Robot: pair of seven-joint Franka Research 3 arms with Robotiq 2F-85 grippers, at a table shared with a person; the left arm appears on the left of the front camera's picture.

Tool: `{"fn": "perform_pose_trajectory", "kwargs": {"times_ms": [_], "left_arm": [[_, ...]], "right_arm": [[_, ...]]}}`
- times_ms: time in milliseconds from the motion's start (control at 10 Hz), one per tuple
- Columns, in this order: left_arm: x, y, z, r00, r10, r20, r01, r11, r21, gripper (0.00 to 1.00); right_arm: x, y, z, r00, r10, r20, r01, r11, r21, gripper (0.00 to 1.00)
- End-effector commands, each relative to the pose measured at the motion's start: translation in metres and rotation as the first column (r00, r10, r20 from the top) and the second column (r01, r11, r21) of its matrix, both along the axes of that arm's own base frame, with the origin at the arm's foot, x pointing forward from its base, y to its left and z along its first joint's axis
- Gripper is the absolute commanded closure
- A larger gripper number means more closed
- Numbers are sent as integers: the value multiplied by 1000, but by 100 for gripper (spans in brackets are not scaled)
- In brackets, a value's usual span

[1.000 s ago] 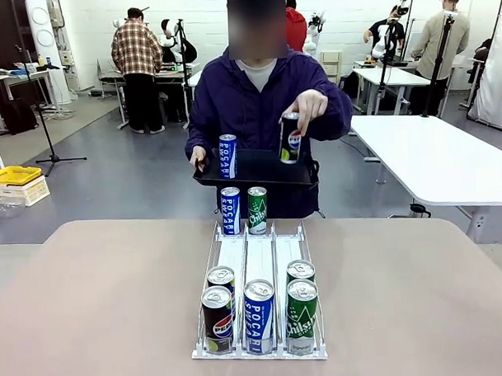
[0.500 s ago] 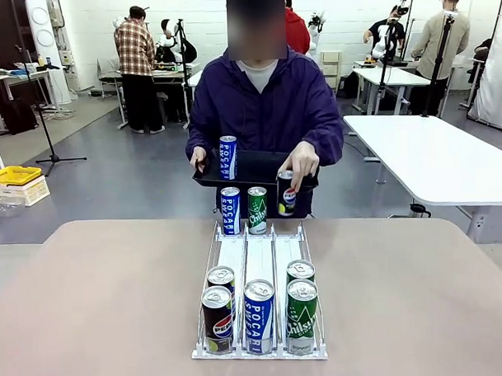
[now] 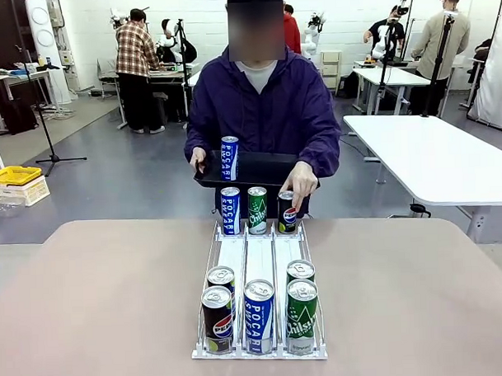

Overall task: Retrieve and hand over the desired beverage to the person.
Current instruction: Pick up another can of the same type that the person held from the Automatic Can Dispenser.

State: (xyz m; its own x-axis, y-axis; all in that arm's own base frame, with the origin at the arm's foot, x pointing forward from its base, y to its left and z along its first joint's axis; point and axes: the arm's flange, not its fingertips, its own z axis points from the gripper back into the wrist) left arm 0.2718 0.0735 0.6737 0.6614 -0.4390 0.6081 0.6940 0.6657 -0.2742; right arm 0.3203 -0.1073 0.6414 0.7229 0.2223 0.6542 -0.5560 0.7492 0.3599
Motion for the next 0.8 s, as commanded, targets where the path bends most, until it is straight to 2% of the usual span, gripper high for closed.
{"fn": "perform_pose_trajectory", "kwargs": {"times_ms": [0, 500, 700], "left_arm": [[1, 3, 2, 1000, -14, 0, 14, 1000, 7, 0], [0, 0, 0, 1000, 0, 0, 0, 1000, 0, 0], [21, -52, 5, 997, -48, -65, 52, 997, 62, 0]], "right_arm": [[1, 0, 0, 1000, 17, 7, -17, 1000, 20, 0], [1, 0, 0, 1000, 17, 7, -17, 1000, 20, 0], [1, 0, 0, 1000, 17, 7, -17, 1000, 20, 0]]}}
